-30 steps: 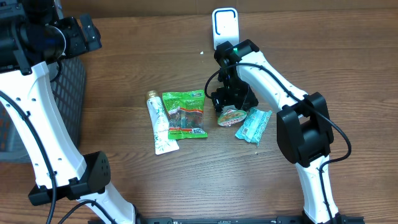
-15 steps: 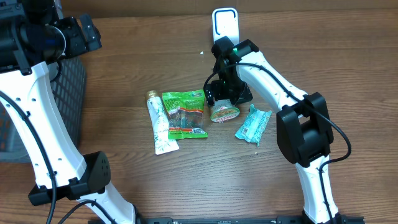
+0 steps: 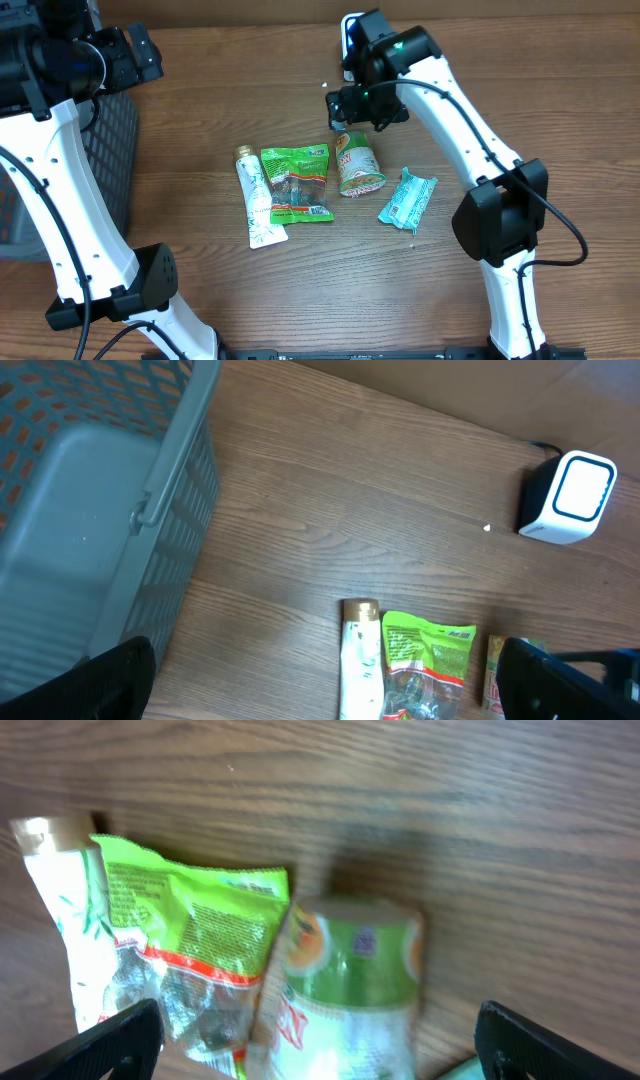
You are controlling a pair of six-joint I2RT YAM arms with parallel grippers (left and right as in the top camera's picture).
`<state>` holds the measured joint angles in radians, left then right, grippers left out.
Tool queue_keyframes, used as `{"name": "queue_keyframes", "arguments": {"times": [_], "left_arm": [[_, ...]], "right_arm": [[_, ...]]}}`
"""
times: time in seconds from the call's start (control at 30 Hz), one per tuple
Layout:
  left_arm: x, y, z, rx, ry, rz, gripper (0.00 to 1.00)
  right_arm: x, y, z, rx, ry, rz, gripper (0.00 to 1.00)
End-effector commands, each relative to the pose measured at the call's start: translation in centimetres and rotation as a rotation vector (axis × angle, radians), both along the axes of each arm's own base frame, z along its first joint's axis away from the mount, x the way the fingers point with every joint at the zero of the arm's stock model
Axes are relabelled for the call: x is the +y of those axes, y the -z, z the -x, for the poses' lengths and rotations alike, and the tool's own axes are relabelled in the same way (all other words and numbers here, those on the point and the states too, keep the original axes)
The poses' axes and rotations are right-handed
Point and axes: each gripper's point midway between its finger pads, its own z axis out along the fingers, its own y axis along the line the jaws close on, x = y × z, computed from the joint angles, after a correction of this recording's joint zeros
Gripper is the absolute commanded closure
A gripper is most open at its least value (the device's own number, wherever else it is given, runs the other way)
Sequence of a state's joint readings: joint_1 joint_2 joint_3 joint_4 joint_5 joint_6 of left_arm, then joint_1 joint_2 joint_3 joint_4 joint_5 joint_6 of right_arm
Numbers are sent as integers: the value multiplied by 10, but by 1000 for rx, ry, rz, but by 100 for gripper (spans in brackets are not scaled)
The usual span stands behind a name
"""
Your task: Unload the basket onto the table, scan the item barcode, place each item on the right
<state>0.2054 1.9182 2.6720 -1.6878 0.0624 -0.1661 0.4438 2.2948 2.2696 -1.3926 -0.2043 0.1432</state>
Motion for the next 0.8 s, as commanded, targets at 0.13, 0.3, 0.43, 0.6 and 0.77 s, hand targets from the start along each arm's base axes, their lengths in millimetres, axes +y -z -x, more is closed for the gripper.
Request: {"name": "queue_keyframes", "arguments": {"times": [0.13, 0.3, 0.43, 0.6, 0.77], "left_arm": [[3, -1, 2, 0, -22, -1, 0], [3, -1, 2, 0, -22, -1, 0], [3, -1, 2, 0, -22, -1, 0], [3, -1, 2, 0, -22, -1, 0], [3, -1, 2, 0, -22, -1, 0]], "right_arm": [[-4, 10, 33, 122, -132, -65, 0], [-11, 17, 36, 186, -166, -218, 3], [-23, 6, 27, 188, -183, -440, 4], [-32, 15, 22, 189, -163, -631, 5], [-31, 38, 33, 232, -137, -677, 6]]}}
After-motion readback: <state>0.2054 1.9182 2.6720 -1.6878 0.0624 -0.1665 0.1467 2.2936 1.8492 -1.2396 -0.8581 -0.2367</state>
